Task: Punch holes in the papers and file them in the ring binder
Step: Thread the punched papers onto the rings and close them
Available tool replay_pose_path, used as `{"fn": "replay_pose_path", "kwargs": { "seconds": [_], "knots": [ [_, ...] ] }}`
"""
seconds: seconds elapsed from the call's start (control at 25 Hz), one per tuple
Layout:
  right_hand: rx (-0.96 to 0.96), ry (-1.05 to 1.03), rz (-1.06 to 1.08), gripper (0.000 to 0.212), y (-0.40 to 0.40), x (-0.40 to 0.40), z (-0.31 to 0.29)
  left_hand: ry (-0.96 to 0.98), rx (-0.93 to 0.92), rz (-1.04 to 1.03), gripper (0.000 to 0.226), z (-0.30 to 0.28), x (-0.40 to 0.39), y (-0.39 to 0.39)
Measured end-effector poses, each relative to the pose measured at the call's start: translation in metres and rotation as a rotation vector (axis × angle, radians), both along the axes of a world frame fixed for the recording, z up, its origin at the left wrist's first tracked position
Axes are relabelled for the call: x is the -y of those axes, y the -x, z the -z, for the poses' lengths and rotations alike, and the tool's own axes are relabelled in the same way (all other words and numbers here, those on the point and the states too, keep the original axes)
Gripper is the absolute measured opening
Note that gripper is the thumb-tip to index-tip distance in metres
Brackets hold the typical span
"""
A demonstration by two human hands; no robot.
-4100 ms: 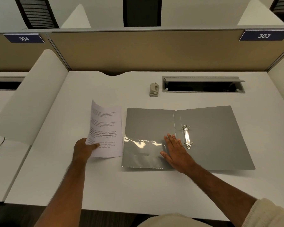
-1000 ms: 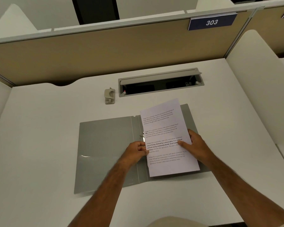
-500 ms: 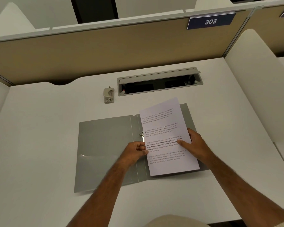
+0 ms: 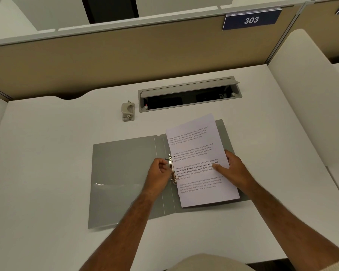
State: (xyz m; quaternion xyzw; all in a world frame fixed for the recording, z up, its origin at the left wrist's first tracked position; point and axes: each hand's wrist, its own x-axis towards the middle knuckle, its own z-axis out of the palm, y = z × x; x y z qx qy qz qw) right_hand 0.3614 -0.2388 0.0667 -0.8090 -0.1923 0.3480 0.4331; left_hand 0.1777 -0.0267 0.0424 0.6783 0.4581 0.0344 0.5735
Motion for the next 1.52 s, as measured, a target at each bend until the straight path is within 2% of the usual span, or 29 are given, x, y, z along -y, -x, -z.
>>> {"fn": "replay_pose_path", "kwargs": {
  "seconds": [0.12, 0.28, 0.56, 1.04, 1.24, 1.4, 1.52],
  "knots": [
    [0.004, 0.005, -0.002, 0.042, -0.001, 0.0, 0.001, -0.087, 0.035, -0.063, 0.017, 0.002, -0.013, -0.011],
    [0.005, 0.0, -0.009, 0.043, -0.003, 0.0, 0.003, 0.004, -0.048, 0.053, 0.02, 0.004, -0.028, -0.032],
    [-0.015, -0.019, 0.0, 0.042, -0.004, -0.004, 0.005, -0.022, -0.11, 0.074, 0.009, 0.015, -0.034, -0.038],
    [-0.037, 0.01, 0.023, 0.042, -0.005, -0.005, 0.007, -0.06, -0.198, 0.132, 0.02, 0.027, -0.042, -0.043],
    [-0.031, 0.051, 0.023, 0.041, -0.006, -0.001, 0.015, -0.054, -0.165, 0.11, 0.008, 0.027, -0.044, -0.044],
    [-0.036, 0.075, -0.003, 0.041, -0.006, 0.003, 0.021, -0.05, -0.144, 0.108, 0.014, 0.016, -0.038, -0.044],
    [-0.033, 0.094, -0.026, 0.04, -0.005, 0.001, 0.027, -0.071, -0.067, 0.105, 0.005, 0.008, -0.033, -0.037]
  ]
}}
